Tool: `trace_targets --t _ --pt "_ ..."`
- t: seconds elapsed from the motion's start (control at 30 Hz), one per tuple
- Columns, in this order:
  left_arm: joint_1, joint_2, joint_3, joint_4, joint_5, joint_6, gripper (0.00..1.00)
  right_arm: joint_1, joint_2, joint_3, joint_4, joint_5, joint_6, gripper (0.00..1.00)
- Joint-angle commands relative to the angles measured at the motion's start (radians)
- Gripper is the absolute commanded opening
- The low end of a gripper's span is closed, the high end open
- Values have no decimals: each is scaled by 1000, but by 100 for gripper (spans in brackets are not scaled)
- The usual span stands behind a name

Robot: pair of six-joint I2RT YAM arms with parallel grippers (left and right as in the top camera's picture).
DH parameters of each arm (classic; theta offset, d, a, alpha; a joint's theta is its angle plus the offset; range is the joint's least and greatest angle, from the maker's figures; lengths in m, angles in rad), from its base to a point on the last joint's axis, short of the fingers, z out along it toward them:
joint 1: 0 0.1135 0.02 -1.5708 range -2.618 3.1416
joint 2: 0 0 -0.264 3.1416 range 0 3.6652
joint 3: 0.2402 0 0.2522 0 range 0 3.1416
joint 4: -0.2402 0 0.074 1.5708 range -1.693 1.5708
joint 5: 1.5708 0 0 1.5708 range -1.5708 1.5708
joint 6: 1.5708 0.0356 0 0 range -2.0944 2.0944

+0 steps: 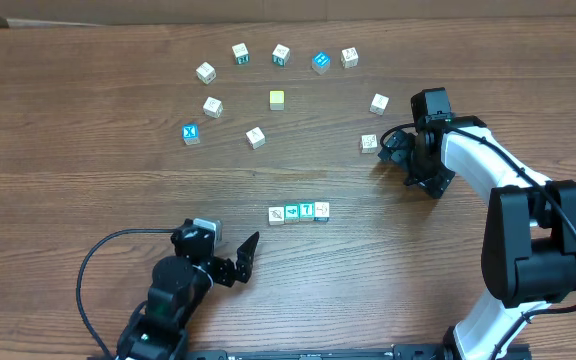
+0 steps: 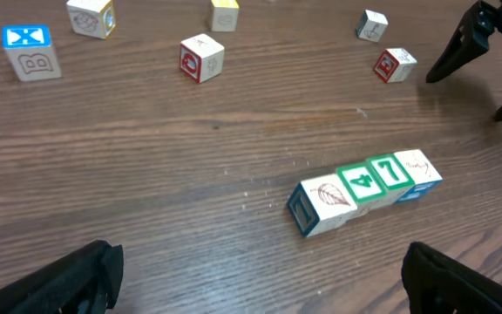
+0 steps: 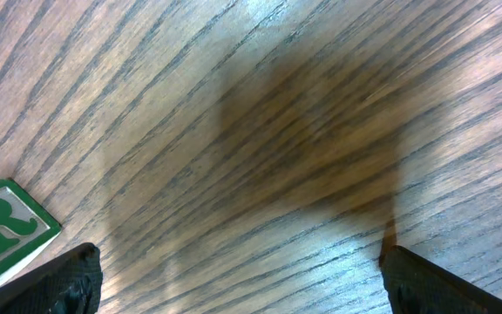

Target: Form a horizontal line

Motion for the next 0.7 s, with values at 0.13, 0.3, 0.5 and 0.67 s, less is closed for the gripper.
trace_targets --t 0.13,0.3,0.5,0.67 --pt "7 -219 -4 -183 -50 20 99 -5 13 -11 5 10 -6 100" --pt "12 -332 -4 -218 -56 46 100 -5 13 -11 5 10 -6 100" --pt "12 -435 -4 -219 -56 76 99 -5 13 -11 5 10 -6 100" --pt "12 -503 -4 -219 -56 108 99 -5 13 -11 5 10 -6 100"
